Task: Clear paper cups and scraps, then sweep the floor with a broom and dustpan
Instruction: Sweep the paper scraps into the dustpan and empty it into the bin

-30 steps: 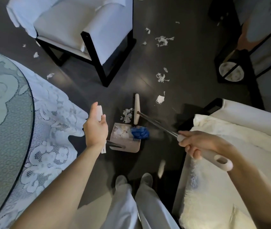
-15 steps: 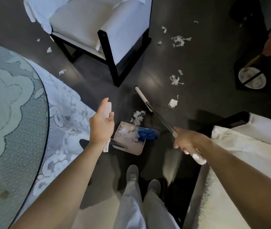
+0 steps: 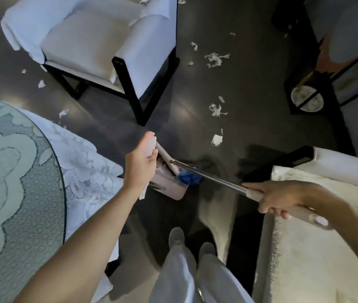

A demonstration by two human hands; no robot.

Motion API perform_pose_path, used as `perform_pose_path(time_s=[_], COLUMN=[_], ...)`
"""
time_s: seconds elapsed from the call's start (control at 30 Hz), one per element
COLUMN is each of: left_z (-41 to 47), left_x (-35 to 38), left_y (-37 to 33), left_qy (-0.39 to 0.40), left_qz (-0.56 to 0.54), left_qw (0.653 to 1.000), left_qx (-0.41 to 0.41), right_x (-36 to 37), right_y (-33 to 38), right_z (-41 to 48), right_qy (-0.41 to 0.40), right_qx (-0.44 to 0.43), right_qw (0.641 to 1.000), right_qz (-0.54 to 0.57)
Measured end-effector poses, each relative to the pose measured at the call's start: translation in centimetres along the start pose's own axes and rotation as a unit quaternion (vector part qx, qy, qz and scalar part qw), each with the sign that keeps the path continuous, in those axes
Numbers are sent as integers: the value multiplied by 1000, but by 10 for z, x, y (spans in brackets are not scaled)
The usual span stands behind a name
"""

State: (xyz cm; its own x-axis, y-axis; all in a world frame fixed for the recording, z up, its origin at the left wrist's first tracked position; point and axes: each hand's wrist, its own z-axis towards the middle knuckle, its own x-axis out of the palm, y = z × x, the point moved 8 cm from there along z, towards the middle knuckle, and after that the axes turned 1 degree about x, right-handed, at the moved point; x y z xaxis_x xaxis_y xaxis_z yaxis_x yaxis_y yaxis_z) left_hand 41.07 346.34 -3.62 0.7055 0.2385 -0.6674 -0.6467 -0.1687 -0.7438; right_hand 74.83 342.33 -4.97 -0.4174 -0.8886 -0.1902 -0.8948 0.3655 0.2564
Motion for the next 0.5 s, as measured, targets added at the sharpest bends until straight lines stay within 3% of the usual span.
perform_pose_path(time_s=[0.5], left_z=[73], left_x=[85], left_y=[-90], left_qy=[66], left_qz=[-15], left_qw=[996], left_qx=[57], right_x=[-141], right_y=[-52], right_z=[7], right_qy=[-120], right_qx=[23], right_qw=[988], right_qz=[97])
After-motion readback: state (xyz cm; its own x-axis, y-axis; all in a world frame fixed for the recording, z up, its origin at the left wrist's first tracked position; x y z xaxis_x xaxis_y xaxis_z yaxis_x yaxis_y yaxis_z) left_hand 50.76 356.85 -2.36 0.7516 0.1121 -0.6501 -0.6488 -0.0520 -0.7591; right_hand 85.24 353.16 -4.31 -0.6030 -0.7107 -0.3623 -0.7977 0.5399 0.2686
